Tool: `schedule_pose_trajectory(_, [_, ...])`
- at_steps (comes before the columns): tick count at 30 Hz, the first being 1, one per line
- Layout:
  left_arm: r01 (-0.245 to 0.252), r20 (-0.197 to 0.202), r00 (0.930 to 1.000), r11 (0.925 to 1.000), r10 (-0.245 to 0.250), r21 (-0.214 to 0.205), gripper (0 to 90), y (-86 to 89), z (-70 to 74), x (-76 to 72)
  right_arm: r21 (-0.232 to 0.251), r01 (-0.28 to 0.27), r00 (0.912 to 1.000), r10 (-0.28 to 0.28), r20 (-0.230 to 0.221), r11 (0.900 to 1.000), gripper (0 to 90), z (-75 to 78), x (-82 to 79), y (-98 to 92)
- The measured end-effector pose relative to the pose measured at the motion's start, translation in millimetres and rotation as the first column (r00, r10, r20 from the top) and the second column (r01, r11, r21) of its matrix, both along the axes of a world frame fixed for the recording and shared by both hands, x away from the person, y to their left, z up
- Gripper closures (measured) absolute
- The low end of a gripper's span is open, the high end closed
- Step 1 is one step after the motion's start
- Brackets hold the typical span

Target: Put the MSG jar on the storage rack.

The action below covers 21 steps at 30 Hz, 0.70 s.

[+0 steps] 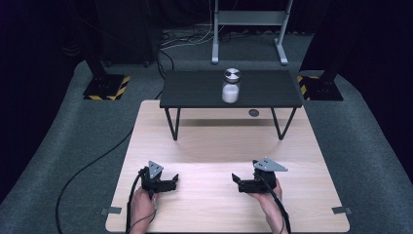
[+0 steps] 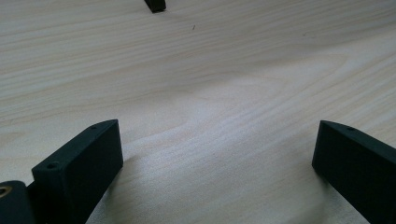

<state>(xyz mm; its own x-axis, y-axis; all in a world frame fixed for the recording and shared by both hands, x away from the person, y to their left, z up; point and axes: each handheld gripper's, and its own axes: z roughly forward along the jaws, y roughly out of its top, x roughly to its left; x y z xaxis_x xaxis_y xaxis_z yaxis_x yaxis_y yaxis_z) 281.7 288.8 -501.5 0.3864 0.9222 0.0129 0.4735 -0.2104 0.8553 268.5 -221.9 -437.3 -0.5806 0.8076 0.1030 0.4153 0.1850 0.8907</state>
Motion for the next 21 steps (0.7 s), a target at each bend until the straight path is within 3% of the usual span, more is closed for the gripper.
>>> schedule_pose_trajectory(6, [0.0,0.0,1.0,1.0,0.0,0.0,1.5,-0.1,0.0,0.0,-0.023,0.023,0.9997,-0.023,-0.008,0.9995,0.0,-12.2,-7.4,2.4])
schedule_pose_trajectory(11, [-0.001,0.0,1.0,1.0,0.001,0.001,1.5,-0.3,0.1,-0.2,-0.026,0.012,0.9999,-0.012,0.003,0.9996,0.0,-14.2,-9.9,0.9])
schedule_pose_trajectory(16, [-0.001,0.0,1.0,1.0,0.001,0.001,1.4,-0.3,0.1,-0.1,-0.054,0.007,0.9999,-0.008,-0.013,0.9985,0.0,-17.9,-9.5,1.0])
schedule_pose_trajectory(21, [-0.001,0.0,1.0,1.0,0.001,0.001,1.5,-0.3,0.1,-0.1,-0.046,-0.002,0.9997,0.001,-0.024,0.9989,0.0,-24.3,-9.2,-2.6])
